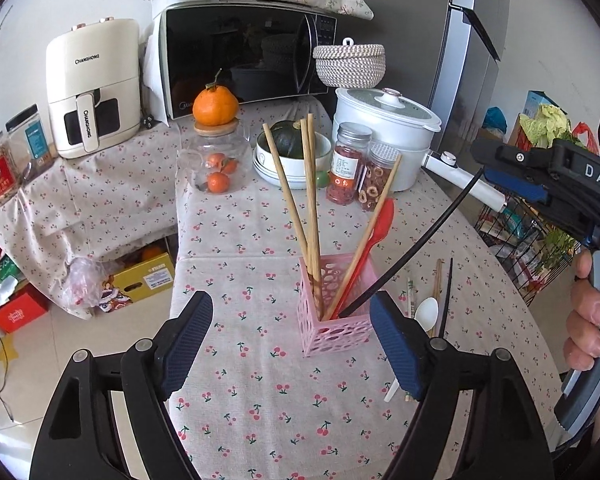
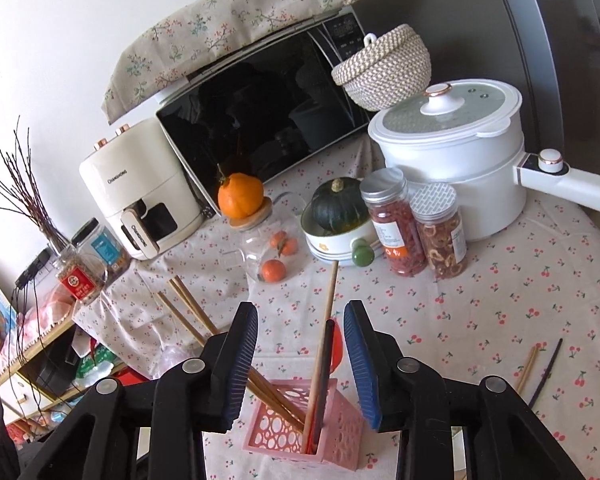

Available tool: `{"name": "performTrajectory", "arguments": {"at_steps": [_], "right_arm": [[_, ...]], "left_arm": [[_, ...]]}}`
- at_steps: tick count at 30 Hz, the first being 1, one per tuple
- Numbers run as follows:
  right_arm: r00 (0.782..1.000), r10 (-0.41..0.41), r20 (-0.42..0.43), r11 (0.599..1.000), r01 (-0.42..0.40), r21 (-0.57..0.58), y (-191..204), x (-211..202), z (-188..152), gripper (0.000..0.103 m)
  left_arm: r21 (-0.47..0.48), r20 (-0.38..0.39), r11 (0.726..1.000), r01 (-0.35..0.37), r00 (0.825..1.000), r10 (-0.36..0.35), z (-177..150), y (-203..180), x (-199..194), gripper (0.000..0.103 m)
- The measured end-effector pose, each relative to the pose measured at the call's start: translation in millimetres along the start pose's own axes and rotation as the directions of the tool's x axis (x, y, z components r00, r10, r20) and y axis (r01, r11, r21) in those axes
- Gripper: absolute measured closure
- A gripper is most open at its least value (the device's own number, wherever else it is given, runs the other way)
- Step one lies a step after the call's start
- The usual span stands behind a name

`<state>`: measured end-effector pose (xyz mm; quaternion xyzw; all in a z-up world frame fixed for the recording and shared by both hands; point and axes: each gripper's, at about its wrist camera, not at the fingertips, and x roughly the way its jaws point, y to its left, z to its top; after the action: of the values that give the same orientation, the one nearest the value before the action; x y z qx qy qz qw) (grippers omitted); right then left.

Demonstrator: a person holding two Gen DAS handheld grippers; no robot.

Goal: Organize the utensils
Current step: 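Lower the black chopstick into the pink basket and open the right gripper, then move the left gripper down and grasp the white plastic spoon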

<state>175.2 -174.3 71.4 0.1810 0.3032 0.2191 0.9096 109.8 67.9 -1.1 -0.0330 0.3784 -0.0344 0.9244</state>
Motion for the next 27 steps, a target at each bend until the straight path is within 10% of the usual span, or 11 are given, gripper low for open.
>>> {"name": "performTrajectory", "arguments": {"at_steps": [13,27], "right_arm": [[0.977,-0.209,-0.031,0.978,0.209,0.007,-70,-57,-14,0.023],[0.854,-0.426,-0.298,0.893,0.451,0.015,-178,-58,-62,0.018]], "left_arm": [[0.061,-0.082,0.996,0.067,0.995,-0.062,-16,-41,7,0.018],[0.251,-0.259,0.958,0.139,0.963,-0.072,-45,-154,66,0.018]]}}
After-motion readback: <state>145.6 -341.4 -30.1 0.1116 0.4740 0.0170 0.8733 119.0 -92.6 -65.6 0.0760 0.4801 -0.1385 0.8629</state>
